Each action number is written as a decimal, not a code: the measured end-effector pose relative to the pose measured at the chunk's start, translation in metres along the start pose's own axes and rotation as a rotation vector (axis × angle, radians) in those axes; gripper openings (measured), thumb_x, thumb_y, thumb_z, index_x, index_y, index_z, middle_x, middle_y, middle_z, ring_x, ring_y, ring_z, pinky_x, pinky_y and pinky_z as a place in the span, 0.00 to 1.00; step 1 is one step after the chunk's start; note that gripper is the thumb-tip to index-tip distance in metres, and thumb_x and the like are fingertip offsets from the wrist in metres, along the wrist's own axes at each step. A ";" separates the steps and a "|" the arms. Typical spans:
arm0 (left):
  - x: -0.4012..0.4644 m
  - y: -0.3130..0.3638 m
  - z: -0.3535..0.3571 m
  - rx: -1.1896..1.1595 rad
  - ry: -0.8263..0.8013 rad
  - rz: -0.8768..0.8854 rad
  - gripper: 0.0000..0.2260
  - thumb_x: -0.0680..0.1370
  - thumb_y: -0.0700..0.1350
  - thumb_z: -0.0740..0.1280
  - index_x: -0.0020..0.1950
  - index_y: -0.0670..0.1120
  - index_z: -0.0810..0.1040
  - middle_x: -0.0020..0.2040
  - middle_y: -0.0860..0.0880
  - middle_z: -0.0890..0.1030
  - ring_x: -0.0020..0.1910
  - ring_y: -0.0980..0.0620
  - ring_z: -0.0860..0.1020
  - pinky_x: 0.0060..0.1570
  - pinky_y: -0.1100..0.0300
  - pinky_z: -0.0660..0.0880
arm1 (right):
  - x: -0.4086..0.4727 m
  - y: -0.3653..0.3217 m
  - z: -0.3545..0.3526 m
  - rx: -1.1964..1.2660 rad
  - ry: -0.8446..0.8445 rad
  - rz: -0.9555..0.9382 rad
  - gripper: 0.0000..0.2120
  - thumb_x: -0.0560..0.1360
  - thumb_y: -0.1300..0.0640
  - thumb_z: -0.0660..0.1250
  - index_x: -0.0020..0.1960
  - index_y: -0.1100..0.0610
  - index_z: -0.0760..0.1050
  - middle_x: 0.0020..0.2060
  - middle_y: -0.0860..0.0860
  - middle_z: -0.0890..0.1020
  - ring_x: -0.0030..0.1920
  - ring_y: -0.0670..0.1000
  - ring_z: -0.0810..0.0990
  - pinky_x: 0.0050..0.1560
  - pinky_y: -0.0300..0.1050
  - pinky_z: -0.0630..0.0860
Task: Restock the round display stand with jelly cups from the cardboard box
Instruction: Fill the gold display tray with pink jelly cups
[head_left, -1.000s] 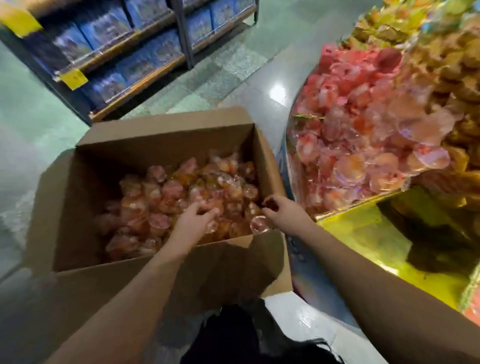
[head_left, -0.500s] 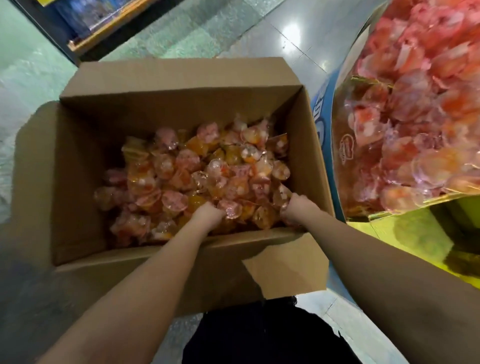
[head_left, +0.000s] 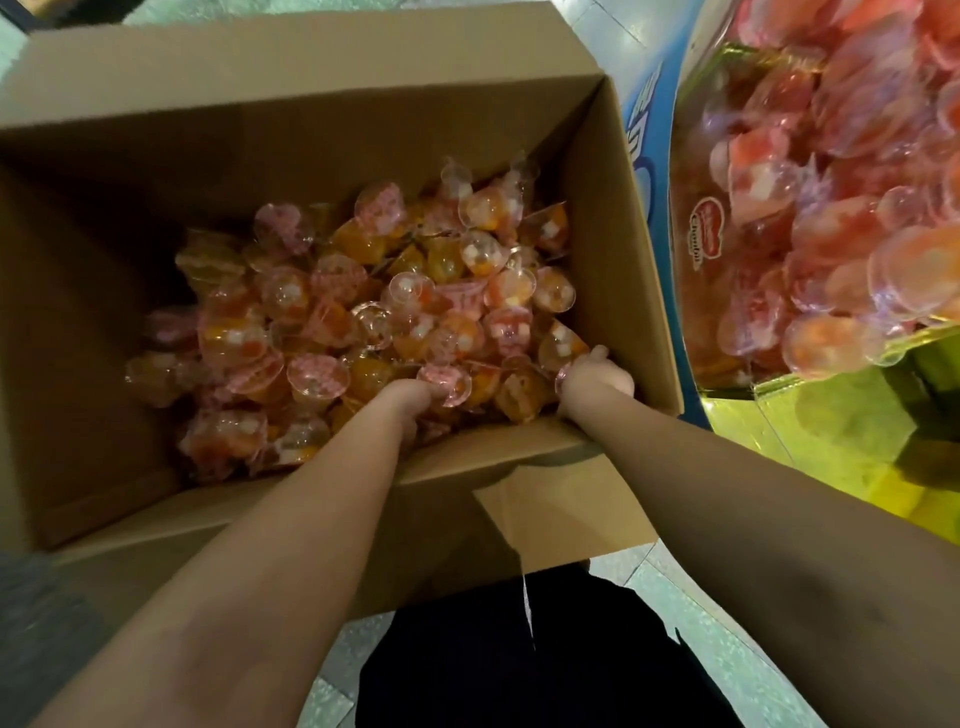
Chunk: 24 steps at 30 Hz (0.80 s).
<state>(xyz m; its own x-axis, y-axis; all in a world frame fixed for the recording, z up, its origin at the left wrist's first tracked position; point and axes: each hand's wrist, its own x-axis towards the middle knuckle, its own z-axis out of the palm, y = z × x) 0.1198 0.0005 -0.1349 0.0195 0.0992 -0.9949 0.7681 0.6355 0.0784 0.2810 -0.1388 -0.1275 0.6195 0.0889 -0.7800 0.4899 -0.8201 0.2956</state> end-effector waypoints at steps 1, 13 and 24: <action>0.001 0.001 0.000 -0.018 -0.015 -0.019 0.18 0.79 0.47 0.69 0.67 0.43 0.73 0.55 0.41 0.81 0.50 0.44 0.83 0.42 0.55 0.81 | 0.000 -0.001 0.000 -0.007 0.004 0.005 0.27 0.79 0.57 0.66 0.74 0.59 0.61 0.66 0.55 0.66 0.60 0.57 0.74 0.45 0.53 0.71; -0.008 -0.004 -0.012 -0.129 -0.071 -0.052 0.13 0.80 0.43 0.68 0.62 0.43 0.71 0.54 0.39 0.78 0.51 0.45 0.81 0.54 0.54 0.80 | -0.015 0.010 -0.007 0.163 0.111 -0.114 0.29 0.77 0.49 0.67 0.73 0.56 0.61 0.67 0.56 0.69 0.66 0.59 0.70 0.59 0.57 0.74; -0.036 -0.023 -0.050 -0.250 -0.041 0.040 0.23 0.75 0.44 0.73 0.68 0.42 0.70 0.53 0.38 0.82 0.49 0.43 0.84 0.51 0.54 0.82 | -0.030 0.006 -0.018 0.259 -0.211 -0.192 0.25 0.80 0.52 0.66 0.72 0.63 0.67 0.68 0.58 0.73 0.68 0.60 0.72 0.62 0.49 0.70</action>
<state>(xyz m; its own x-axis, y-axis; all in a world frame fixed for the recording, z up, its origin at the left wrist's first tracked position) 0.0690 0.0205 -0.0980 0.0768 0.1003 -0.9920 0.5841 0.8018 0.1263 0.2766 -0.1356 -0.0923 0.3783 0.1589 -0.9119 0.3967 -0.9179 0.0047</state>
